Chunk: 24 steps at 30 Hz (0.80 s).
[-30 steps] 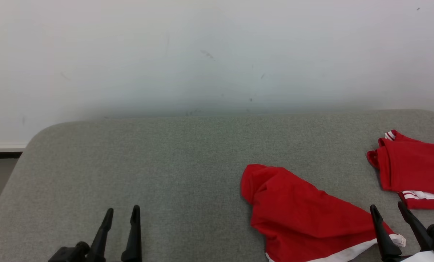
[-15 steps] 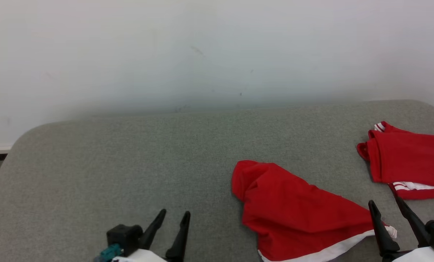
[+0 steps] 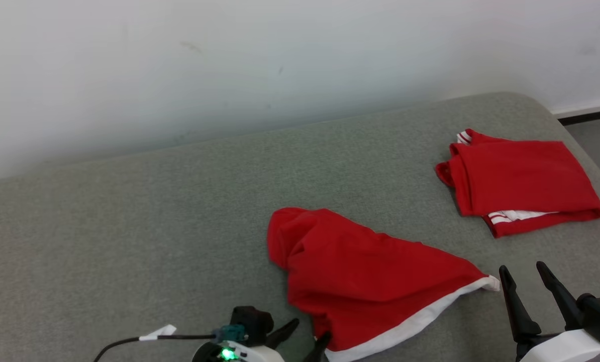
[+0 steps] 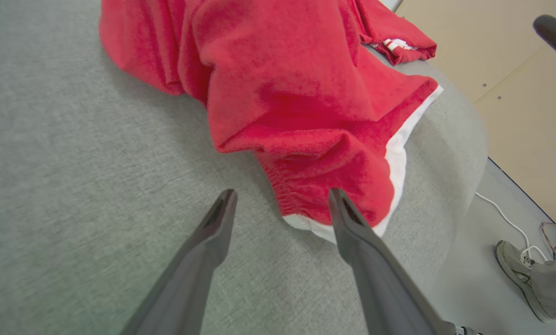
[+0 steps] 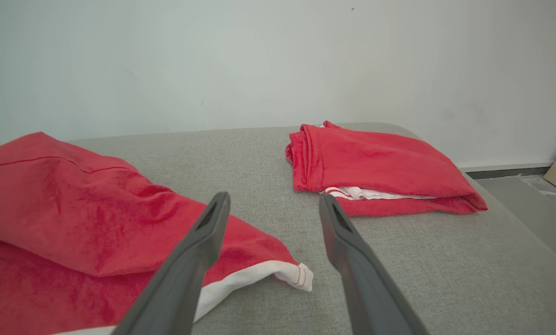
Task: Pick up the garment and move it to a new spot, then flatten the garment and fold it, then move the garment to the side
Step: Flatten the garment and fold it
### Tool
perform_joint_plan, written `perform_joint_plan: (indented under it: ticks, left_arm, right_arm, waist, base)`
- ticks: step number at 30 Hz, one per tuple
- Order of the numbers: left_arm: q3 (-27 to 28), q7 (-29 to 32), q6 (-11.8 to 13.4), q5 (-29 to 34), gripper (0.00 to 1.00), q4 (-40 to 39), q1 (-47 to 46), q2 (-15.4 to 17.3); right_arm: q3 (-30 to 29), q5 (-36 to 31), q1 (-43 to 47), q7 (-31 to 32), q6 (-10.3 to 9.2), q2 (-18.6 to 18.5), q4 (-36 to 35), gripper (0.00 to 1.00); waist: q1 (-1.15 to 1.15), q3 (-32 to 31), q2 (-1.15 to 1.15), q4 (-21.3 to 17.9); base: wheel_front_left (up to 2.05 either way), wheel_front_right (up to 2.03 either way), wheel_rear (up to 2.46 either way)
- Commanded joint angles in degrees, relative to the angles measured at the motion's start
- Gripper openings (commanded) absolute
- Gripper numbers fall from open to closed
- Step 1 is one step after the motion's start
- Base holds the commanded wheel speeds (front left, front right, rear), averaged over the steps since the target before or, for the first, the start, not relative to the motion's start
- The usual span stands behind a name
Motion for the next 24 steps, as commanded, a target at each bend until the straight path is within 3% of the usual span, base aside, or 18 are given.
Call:
perform_joint_plan:
  ticks: [1, 13, 16, 24]
  left_arm:
    - [-0.8, 0.4, 0.1, -0.9, 1.00, 0.1, -0.9, 0.0]
    - [-4.1, 3.8, 0.1, -3.7, 1.00, 7.0, -5.4, -0.6]
    - [-4.4, 3.3, 0.1, -4.1, 0.00, 8.0, -6.4, -1.1]
    - [-4.7, 2.0, 0.4, -5.5, 0.00, 7.9, -6.2, -1.1]
  right_arm:
    - [-0.1, 0.4, -0.9, -0.6, -0.14, 0.0, 0.3, 1.00]
    - [0.6, 0.3, -2.2, -2.0, -0.14, 0.4, 2.0, 1.00]
    - [0.4, 0.3, -2.3, -2.1, -0.14, 0.5, 2.4, 1.00]
    - [0.2, 0.3, -1.6, -1.9, -0.14, -0.4, 3.3, 1.00]
  waist:
    - [0.00, 1.4, 0.00, -2.3]
    - [0.00, 3.3, 0.00, -5.6]
    - [0.00, 3.3, 0.00, -5.4]
    - [0.00, 0.8, 0.00, -1.3]
  base:
    - [0.00, 0.00, 0.00]
    - [0.00, 0.00, 0.00]
    - [0.00, 0.00, 0.00]
    - [0.00, 0.00, 0.00]
